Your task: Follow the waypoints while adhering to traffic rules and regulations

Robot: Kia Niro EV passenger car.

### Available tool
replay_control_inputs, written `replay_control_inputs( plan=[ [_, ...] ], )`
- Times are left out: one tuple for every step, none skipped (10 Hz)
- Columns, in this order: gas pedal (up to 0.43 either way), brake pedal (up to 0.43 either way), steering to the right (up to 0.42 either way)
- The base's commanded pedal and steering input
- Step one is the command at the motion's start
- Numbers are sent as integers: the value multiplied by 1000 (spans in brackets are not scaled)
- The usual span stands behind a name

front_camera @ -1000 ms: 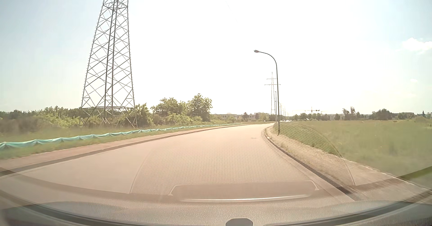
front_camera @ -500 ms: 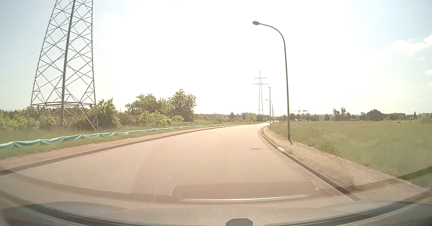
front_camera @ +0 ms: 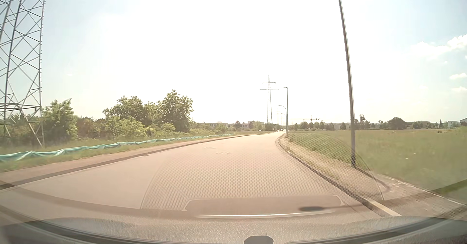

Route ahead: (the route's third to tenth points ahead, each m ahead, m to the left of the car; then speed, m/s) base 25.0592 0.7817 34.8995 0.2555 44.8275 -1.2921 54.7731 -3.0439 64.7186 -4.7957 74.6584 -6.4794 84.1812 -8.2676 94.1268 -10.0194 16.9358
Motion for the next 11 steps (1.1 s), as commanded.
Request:
replay_control_inputs(
  plan=[
    [169, 0, 27],
    [169, 0, 26],
    [169, 0, 25],
    [169, 0, 24],
    [169, 0, 23],
    [169, 0, 22],
    [169, 0, 21],
    [169, 0, 20],
    [169, 0, 20],
    [157, 0, 18],
    [157, 0, 16]
  ],
)
